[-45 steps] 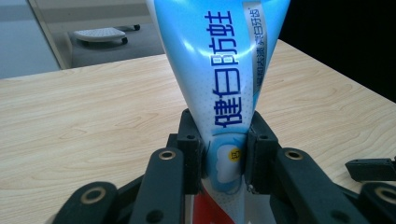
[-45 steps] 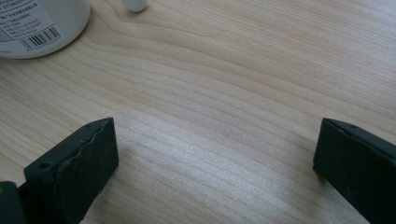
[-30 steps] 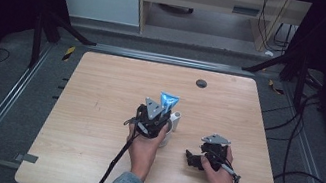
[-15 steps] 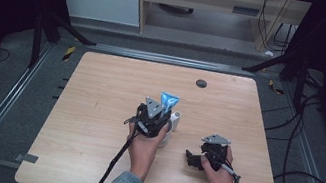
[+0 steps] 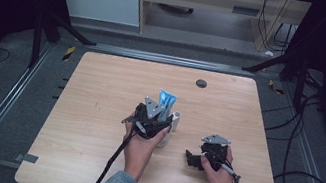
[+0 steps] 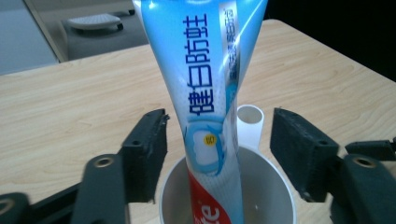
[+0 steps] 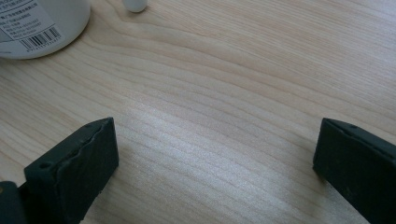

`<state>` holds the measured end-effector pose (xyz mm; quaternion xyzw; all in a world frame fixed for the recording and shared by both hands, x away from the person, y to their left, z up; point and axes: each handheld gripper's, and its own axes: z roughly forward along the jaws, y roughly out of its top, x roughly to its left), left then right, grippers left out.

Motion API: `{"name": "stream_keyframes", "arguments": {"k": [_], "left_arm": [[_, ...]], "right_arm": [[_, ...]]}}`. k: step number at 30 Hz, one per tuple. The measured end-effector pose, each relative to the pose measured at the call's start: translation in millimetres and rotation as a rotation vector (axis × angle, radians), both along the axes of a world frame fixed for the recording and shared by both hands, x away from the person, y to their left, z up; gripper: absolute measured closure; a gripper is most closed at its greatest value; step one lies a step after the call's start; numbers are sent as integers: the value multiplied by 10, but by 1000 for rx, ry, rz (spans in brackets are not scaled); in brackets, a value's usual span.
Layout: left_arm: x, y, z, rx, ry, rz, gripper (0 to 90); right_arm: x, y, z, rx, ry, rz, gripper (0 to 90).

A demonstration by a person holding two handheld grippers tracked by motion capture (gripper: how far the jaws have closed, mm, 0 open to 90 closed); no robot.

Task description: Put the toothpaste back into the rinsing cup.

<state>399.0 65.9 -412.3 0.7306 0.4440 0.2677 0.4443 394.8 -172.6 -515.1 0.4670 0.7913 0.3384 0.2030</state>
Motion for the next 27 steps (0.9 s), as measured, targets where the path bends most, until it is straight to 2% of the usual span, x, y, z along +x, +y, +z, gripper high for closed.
{"name": "stream_keyframes", "arguments": {"k": [3,8,10,15,20,27], "left_arm": [[-5,24,7,-15,15,-2,298],[-29,51,37,-56,29,-39,211],[-23,21,28,-45,49,-54,156],[-28,-21,27,-51,57,-62,95],[-36,28,63,-56,63,-50,74],[-54,63,106,-49,107,-97,45]], "right_arm": [[0,0,0,1,0,1,3],[2,1,0,0,-1,0,3],[1,1,0,1,0,1,3],[-2,1,1,2,3,2,3],[-4,2,1,3,3,2,3],[-3,1,1,2,2,3,3]]}}
